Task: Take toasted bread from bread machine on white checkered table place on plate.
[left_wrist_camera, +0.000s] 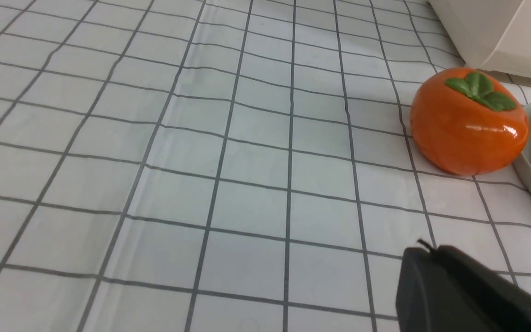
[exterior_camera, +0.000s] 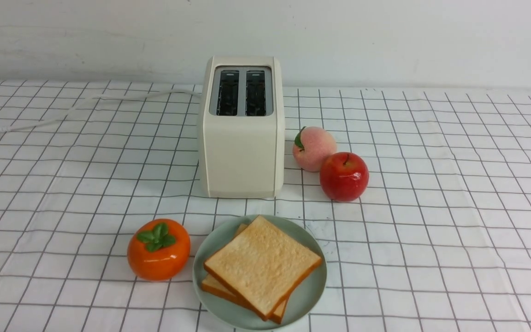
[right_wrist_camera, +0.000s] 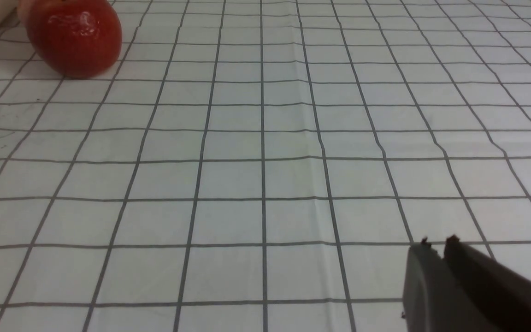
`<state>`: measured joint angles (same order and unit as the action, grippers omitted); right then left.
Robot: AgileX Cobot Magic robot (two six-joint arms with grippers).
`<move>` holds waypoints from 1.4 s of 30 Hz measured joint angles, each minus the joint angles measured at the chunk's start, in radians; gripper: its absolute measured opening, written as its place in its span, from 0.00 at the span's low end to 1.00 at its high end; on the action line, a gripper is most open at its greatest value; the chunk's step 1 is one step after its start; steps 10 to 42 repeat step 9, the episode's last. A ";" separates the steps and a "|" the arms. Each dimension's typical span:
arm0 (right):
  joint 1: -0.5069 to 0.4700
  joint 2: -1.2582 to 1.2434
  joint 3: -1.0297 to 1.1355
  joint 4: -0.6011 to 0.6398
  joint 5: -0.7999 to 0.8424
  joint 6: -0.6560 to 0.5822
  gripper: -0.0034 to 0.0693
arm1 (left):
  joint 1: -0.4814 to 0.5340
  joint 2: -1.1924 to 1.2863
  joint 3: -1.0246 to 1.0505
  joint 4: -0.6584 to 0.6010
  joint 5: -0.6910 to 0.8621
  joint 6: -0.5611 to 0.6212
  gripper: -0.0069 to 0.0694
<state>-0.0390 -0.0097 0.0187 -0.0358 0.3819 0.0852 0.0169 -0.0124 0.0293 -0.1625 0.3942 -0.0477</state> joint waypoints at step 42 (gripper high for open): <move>0.000 0.000 0.000 0.000 0.000 0.000 0.15 | 0.000 0.000 0.000 0.000 0.000 0.000 0.09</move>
